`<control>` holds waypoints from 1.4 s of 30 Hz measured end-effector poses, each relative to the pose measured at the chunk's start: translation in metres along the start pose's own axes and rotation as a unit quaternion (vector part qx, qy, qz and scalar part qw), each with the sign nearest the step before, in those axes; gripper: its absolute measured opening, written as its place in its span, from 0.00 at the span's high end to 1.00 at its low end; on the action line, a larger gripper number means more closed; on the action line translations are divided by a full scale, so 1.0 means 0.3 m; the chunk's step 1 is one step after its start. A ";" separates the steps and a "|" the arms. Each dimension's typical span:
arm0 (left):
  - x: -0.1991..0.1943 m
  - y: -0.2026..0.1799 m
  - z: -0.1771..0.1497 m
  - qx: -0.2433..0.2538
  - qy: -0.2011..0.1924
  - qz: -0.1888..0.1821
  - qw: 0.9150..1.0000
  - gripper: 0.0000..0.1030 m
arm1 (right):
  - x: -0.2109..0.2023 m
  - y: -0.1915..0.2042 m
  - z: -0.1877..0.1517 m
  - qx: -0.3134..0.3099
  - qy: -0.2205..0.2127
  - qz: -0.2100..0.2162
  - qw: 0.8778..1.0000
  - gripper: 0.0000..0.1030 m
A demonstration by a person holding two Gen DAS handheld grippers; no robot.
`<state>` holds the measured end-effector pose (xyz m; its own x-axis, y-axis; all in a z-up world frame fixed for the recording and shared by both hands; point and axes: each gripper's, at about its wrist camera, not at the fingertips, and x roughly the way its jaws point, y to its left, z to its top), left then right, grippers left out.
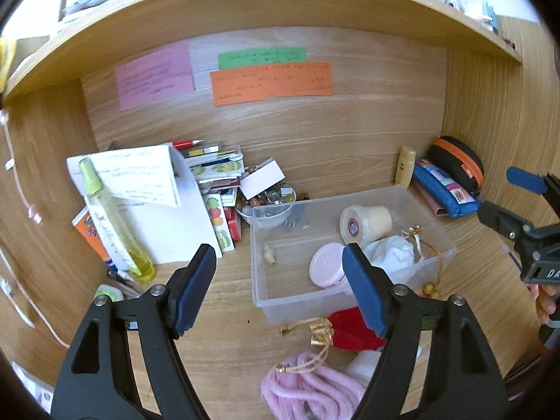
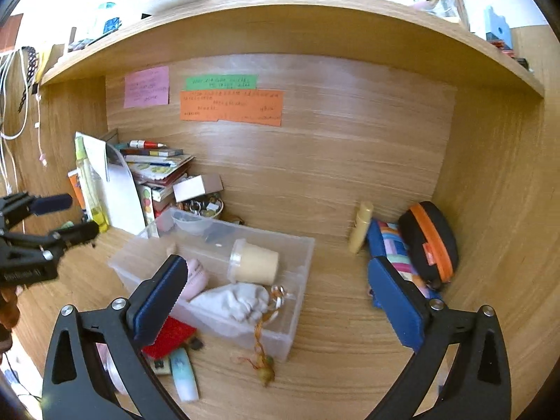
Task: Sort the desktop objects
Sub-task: 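Open both tools to release the seashell and jar in the box, then grasp the bagged pink rope with the left tool while the right tool grasps the gourd charm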
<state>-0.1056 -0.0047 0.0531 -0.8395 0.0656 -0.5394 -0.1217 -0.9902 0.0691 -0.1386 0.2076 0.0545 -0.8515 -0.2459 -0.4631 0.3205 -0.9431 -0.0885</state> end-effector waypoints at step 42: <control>0.067 0.011 -0.395 -0.079 0.138 -0.070 0.985 0.11 | 0.209 -0.063 -0.364 -0.025 0.178 0.016 0.984 0.00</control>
<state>-0.0601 -0.0214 -0.0570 -0.6425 0.1874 -0.7430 -0.1237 -0.9823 -0.1408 -0.1527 0.2344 -0.0690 -0.6446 -0.1727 -0.7448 0.3721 -0.9218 -0.1084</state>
